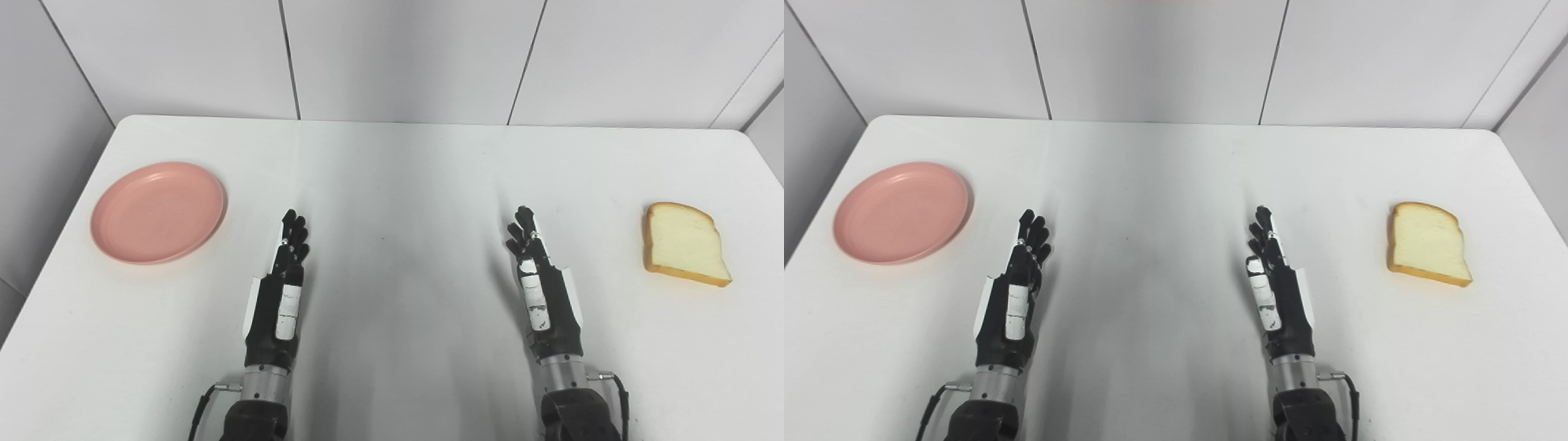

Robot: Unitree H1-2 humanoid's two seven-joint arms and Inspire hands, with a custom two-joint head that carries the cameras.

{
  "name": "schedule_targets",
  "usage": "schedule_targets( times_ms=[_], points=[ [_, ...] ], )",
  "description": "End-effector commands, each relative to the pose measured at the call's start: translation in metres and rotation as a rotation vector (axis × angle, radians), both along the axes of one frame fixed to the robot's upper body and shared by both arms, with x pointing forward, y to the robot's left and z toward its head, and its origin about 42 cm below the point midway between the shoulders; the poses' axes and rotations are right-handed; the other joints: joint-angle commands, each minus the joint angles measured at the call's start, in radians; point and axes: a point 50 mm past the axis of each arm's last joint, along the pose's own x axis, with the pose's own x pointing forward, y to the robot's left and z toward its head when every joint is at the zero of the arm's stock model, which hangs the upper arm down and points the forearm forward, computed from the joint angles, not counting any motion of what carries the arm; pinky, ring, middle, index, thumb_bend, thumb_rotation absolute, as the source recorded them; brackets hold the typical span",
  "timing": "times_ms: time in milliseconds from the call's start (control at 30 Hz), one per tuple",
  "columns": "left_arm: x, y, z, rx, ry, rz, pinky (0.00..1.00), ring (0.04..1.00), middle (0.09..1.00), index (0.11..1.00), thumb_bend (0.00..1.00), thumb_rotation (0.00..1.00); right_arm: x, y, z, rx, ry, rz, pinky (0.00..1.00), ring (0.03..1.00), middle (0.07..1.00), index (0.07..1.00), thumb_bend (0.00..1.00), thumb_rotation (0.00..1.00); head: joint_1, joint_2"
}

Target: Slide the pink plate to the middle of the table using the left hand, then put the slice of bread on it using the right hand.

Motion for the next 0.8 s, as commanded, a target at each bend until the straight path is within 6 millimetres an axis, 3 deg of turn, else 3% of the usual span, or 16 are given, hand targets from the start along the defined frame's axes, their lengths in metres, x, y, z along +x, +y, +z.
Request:
schedule_targets(
  times_ms=[0, 767],
  points=[
    [0.0045, -0.0040, 0.0150, -0.007, -0.074, 0.001, 1.00, 1.000, 1.000, 1.000, 0.93, 1.00, -0.0017, 0.0003, -0.0014, 0.001, 0.011, -0.006, 0.98, 0.973, 0.991, 0.971, 0.91, 1.00, 0.001, 0.000],
    [0.0099, 0.0033, 0.0167, -0.001, -0.067, 0.031, 1.00, 1.000, 0.978, 1.000, 0.92, 1.00, -0.0011, 0.0001, -0.0014, 0.001, 0.046, -0.022, 1.00, 0.978, 0.991, 0.980, 0.89, 1.00, 0.002, -0.001]
  ],
)
